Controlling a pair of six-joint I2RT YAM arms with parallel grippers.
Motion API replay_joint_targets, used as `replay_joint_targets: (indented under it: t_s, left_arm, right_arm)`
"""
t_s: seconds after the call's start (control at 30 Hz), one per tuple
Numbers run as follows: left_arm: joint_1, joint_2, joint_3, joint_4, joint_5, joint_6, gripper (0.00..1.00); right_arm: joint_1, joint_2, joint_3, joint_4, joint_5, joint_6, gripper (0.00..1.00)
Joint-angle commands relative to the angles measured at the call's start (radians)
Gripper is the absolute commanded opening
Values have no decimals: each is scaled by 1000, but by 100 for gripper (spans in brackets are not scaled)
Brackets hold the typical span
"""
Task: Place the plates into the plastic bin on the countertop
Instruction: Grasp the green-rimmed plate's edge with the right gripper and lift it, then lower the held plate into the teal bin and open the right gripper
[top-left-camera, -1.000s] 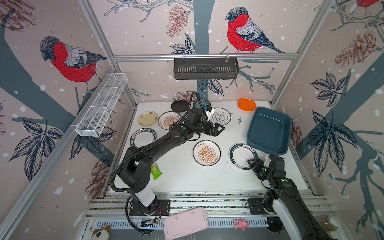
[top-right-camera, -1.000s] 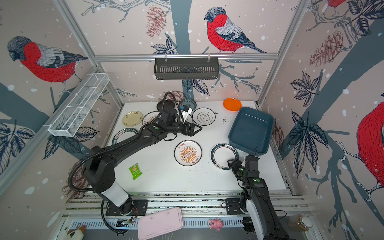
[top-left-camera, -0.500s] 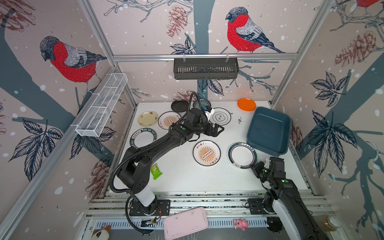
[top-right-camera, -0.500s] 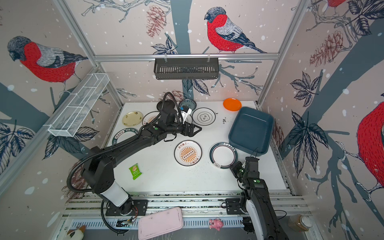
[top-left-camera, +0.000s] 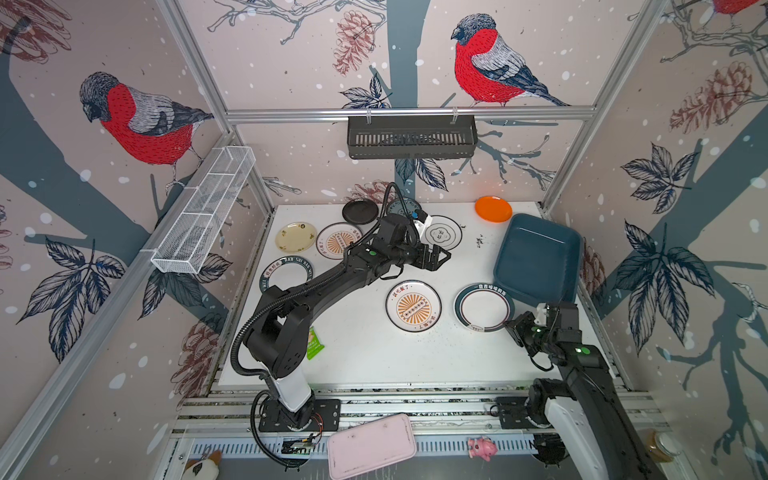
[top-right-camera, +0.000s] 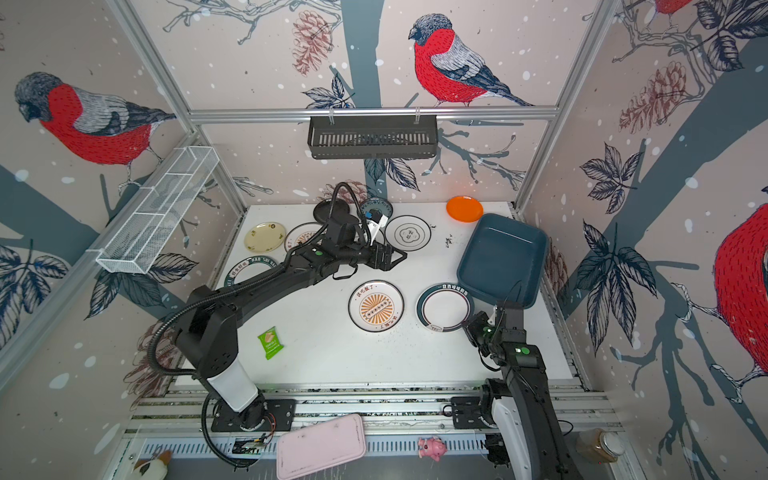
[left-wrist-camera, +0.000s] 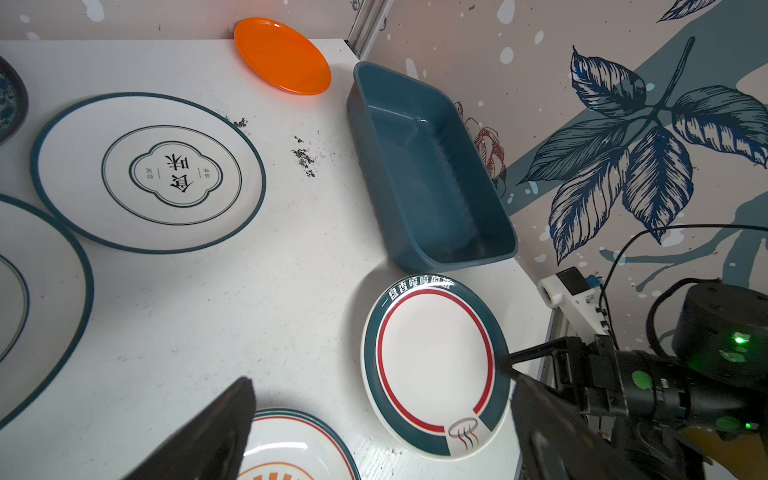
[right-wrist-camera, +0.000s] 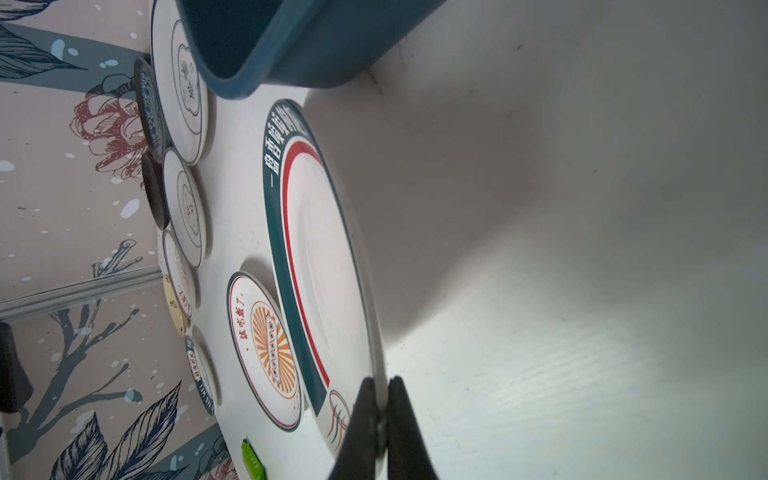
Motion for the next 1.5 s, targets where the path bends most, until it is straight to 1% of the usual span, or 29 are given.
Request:
replay_joint_targets:
  t_s: [0.0, 0.07, 0.13, 0.2, 0.27, 0.33, 0.4, 0.47, 0.6, 0.73, 0.83, 0.93, 1.0, 1.07, 1.27, 1.47]
  left_arm:
    - [3, 24, 28, 1, 19, 18, 96]
    - [9, 47, 55, 2, 27, 14, 96]
    - [15, 57, 73, 14, 10, 1, 96]
    - [24, 54, 67, 54, -3, -16, 96]
    - [38, 50, 63, 91, -10, -37, 96]
    - [50, 54, 62, 114, -2, -49, 96]
    - [54, 62, 75, 109, 0, -45, 96]
    - [54, 70, 89, 102, -5, -38, 96]
    - [49, 60, 78, 114, -22, -36, 96]
    - [37, 51, 75, 109, -33, -8, 96]
    - [14, 51, 98, 73, -94, 30, 96]
    - [-4, 57, 112, 39, -149, 65, 96]
    - [-8, 57, 108, 39, -155, 60, 96]
    - [-11, 54, 96, 45, -167, 49, 96]
    - [-16, 45, 76, 63, -200, 37, 96]
    - [-18, 46, 74, 68, -232, 28, 96]
  right_arm:
    - [11, 23, 65, -4, -86, -33, 2]
    - [33, 57, 105, 32, -123, -29, 2]
    - [66, 81, 146, 70, -110, -16, 2]
    - [103, 98, 167, 145, -83, 15, 2]
    - [128, 122, 169, 259, -86, 62, 2]
    - [132, 156, 185, 346, -83, 86, 1]
    - [128, 206, 218, 408, -67, 80, 1]
    - [115, 275, 263, 441, -28, 59, 1]
    - [52, 386, 328, 516, 9, 36, 1]
    - [-58, 474, 369, 578, 36, 49, 1]
    - [-139, 520, 380, 610, 55, 35, 1]
    - [-240, 579, 387, 614, 41, 3, 1]
    - [-306, 618, 391, 611, 3, -13, 1]
    - [-354, 659, 393, 602, 0, -35, 1]
    - [-414, 745, 400, 610, 24, -88, 1]
    - [-434, 870, 439, 640, 16, -89, 1]
